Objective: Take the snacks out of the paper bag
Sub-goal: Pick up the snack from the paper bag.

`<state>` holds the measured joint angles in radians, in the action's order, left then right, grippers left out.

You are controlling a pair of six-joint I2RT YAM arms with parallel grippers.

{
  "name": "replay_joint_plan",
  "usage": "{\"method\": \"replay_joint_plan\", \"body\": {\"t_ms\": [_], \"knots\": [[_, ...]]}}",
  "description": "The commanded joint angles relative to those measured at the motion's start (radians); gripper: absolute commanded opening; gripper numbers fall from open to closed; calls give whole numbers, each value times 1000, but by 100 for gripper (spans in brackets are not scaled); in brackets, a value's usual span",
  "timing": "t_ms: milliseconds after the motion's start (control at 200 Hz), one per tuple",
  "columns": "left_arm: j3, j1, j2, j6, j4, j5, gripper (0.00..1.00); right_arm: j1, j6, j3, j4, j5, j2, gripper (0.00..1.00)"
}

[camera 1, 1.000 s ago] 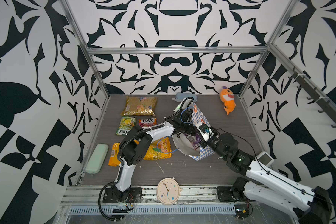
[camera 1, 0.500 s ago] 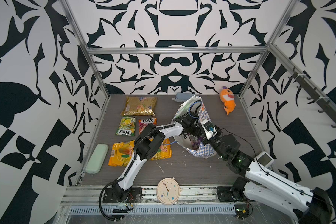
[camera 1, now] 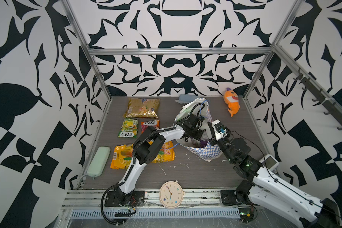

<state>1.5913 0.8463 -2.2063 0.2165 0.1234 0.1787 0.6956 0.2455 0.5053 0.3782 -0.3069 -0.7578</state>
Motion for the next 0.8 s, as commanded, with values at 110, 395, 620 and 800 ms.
{"method": "replay_joint_plan", "body": {"t_ms": [110, 395, 620, 800], "knots": [[-6, -8, 162, -18, 25, -16, 0, -18, -11, -10, 10, -60, 32, 0], [-27, -7, 299, -19, 2, -28, 0, -17, 1, 1, 14, -181, 13, 0], [-42, -8, 389, -27, 2, -61, 0, -25, 3, 0, 28, -233, 5, 0], [-55, -7, 442, -32, 4, -79, 0, -33, 0, -4, 36, -252, 3, 0]]}}
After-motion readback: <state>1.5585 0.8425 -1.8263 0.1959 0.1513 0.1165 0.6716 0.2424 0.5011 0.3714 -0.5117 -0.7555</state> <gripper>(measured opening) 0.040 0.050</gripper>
